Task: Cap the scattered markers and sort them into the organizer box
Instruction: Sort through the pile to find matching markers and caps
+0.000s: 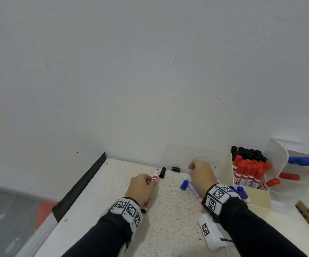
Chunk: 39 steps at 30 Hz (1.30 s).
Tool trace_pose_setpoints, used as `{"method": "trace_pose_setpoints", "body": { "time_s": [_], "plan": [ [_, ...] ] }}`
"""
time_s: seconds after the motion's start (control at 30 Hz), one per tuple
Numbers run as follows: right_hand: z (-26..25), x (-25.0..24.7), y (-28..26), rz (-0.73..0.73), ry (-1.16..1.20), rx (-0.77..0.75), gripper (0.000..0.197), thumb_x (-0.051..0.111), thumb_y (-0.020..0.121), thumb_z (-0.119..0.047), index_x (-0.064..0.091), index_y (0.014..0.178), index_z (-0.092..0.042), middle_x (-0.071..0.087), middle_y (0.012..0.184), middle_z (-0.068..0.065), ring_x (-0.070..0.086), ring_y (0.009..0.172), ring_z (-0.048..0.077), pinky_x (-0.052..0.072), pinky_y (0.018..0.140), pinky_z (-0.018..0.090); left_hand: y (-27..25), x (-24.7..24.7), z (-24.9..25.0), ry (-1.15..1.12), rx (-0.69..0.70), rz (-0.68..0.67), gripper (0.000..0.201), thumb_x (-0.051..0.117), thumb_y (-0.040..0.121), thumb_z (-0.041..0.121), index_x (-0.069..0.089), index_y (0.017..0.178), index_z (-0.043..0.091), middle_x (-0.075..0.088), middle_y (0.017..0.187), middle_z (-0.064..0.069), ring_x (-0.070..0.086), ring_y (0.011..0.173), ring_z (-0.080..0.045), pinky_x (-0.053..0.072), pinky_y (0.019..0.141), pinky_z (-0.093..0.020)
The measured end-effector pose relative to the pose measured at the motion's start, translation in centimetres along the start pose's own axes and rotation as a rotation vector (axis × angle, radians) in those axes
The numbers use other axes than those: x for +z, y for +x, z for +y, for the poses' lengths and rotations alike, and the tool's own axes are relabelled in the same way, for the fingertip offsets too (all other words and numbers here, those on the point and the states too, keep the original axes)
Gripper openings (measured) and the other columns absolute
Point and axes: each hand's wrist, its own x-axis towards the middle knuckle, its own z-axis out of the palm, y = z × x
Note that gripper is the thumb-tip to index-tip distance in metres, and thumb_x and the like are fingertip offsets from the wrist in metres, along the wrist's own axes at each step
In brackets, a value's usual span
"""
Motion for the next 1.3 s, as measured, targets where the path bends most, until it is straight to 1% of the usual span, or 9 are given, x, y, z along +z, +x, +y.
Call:
{"method": "trace_pose_setpoints", "body": {
  "time_s": [0.2, 0.3, 0.43, 0.57, 0.8, 0.9, 1.0, 1.13, 1.3],
  "plan": [
    [-0.2, -1.7, -2.3, -0.376, -0.438, 0.13, 0.035, 0.062, 0.082, -0.013, 0.057, 0.116, -0.004, 0.063, 0.104, 0.009, 0.056, 0.084, 0.02, 0.046, 0.076, 0.025, 0.1, -0.2, -0.2, 0.026, -0.047, 0.004, 0.029, 0.051, 0.093, 0.033, 0.064, 0.107, 0.01, 0.063, 0.101, -0.004, 0.059, 0.082, -0.014, 0.048, 0.075, -0.023],
    [0.4, -1.6, -3.1, -0.4, -0.388, 0.016, 0.039, 0.052, 0.091, -0.014, 0.048, 0.129, -0.005, 0.057, 0.124, 0.014, 0.056, 0.107, 0.024, 0.041, 0.092, 0.026, 0.4, -0.2, -0.3, 0.039, -0.055, 0.007, 0.03, 0.049, 0.095, 0.032, 0.064, 0.107, 0.009, 0.064, 0.104, -0.007, 0.057, 0.085, -0.015, 0.047, 0.079, -0.024],
    [1.6, -1.9, -3.5, -0.249, -0.136, 0.023, 0.029, 0.047, 0.091, -0.005, 0.056, 0.119, -0.01, 0.057, 0.123, 0.011, 0.052, 0.094, 0.017, 0.039, 0.078, 0.02, 0.6, -0.1, -0.5, 0.044, -0.076, 0.019, 0.032, 0.048, 0.095, 0.033, 0.063, 0.109, 0.008, 0.064, 0.108, -0.01, 0.057, 0.09, -0.018, 0.045, 0.086, -0.026],
    [2.0, -2.1, -3.5, -0.128, -0.158, 0.044, 0.03, 0.047, 0.089, -0.001, 0.056, 0.117, -0.009, 0.055, 0.12, 0.013, 0.055, 0.106, 0.025, 0.041, 0.08, 0.024, 0.5, -0.1, -0.5, 0.062, -0.084, -0.004, 0.033, 0.049, 0.095, 0.033, 0.062, 0.112, 0.009, 0.062, 0.112, -0.01, 0.058, 0.099, -0.02, 0.045, 0.09, -0.028],
    [0.0, 1.8, -4.8, -0.311, -0.335, -0.35, 0.038, 0.037, 0.096, -0.029, 0.044, 0.134, -0.029, 0.039, 0.144, 0.003, 0.027, 0.135, 0.03, 0.028, 0.111, 0.045, 0.4, -0.1, -0.3, 0.061, -0.068, -0.016, 0.033, 0.047, 0.096, 0.032, 0.06, 0.116, 0.008, 0.061, 0.115, -0.009, 0.056, 0.089, -0.016, 0.045, 0.083, -0.024],
    [-1.5, 2.9, -4.9, -0.267, -0.266, -0.319, 0.026, 0.049, 0.091, -0.03, 0.053, 0.114, -0.021, 0.058, 0.118, 0.003, 0.053, 0.107, 0.02, 0.045, 0.094, 0.034, 0.2, -0.1, -0.2, 0.001, -0.031, 0.029, 0.029, 0.047, 0.095, 0.029, 0.063, 0.11, 0.01, 0.064, 0.108, -0.009, 0.056, 0.087, -0.017, 0.044, 0.08, -0.025],
    [-2.2, 3.6, -4.8, -0.24, -0.225, -0.278, 0.009, 0.049, 0.091, -0.014, 0.046, 0.1, -0.015, 0.057, 0.116, 0.01, 0.055, 0.101, 0.021, 0.047, 0.075, 0.03, 0.4, 0.0, -0.3, 0.012, 0.037, 0.022, 0.025, 0.049, 0.094, 0.026, 0.062, 0.11, 0.011, 0.063, 0.103, -0.01, 0.051, 0.085, -0.016, 0.039, 0.075, -0.023],
    [-2.0, 3.3, -4.6, -0.047, 0.03, -0.197, 0.03, 0.041, 0.096, -0.011, 0.044, 0.126, -0.014, 0.049, 0.121, 0.007, 0.052, 0.089, 0.016, 0.04, 0.071, 0.016, 0.6, 0.0, -0.1, 0.026, 0.139, -0.008, 0.022, 0.051, 0.094, 0.02, 0.061, 0.113, 0.013, 0.051, 0.098, -0.004, 0.046, 0.085, -0.012, 0.032, 0.071, -0.018],
    [-1.1, 2.6, -3.9, 0.083, 0.32, -0.205, 0.028, 0.045, 0.094, -0.003, 0.058, 0.118, -0.009, 0.039, 0.104, 0.002, 0.042, 0.082, 0.005, 0.038, 0.066, 0.001, 0.2, 0.3, -0.2, -0.001, 0.175, -0.016, 0.016, 0.054, 0.092, 0.017, 0.063, 0.105, 0.017, 0.057, 0.097, -0.003, 0.051, 0.086, -0.013, 0.037, 0.073, -0.02]
  ]
}}
